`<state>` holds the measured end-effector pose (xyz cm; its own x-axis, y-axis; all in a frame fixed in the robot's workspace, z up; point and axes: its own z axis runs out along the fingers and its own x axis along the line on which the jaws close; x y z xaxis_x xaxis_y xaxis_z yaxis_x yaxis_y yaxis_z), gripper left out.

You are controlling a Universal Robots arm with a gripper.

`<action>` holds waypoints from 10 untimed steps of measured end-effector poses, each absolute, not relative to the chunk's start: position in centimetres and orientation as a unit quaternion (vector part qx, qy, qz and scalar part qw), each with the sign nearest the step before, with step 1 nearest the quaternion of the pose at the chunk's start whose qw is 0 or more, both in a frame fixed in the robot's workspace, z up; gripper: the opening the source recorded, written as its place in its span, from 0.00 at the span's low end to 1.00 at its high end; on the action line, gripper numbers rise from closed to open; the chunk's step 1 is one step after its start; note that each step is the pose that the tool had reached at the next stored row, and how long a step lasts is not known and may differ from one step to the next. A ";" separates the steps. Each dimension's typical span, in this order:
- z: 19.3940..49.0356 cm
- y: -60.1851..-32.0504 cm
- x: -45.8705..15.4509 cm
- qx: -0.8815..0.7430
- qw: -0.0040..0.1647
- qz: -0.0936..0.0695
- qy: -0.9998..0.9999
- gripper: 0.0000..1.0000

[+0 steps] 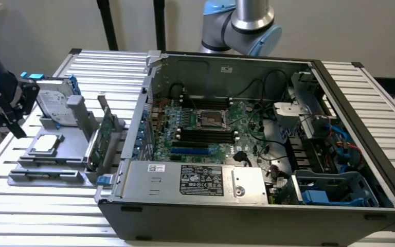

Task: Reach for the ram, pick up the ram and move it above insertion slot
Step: 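Pick up the ram and move it above insertion slot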

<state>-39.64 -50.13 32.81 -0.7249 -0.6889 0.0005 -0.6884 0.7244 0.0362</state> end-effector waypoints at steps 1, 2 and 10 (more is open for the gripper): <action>32.8 -50.1 -39.6 0.379 0.007 -0.017 -0.925 0.11; 32.8 -50.1 -39.6 0.387 0.007 -0.017 -0.922 0.11; 32.8 -50.1 -39.6 0.454 0.008 -0.016 -0.891 0.11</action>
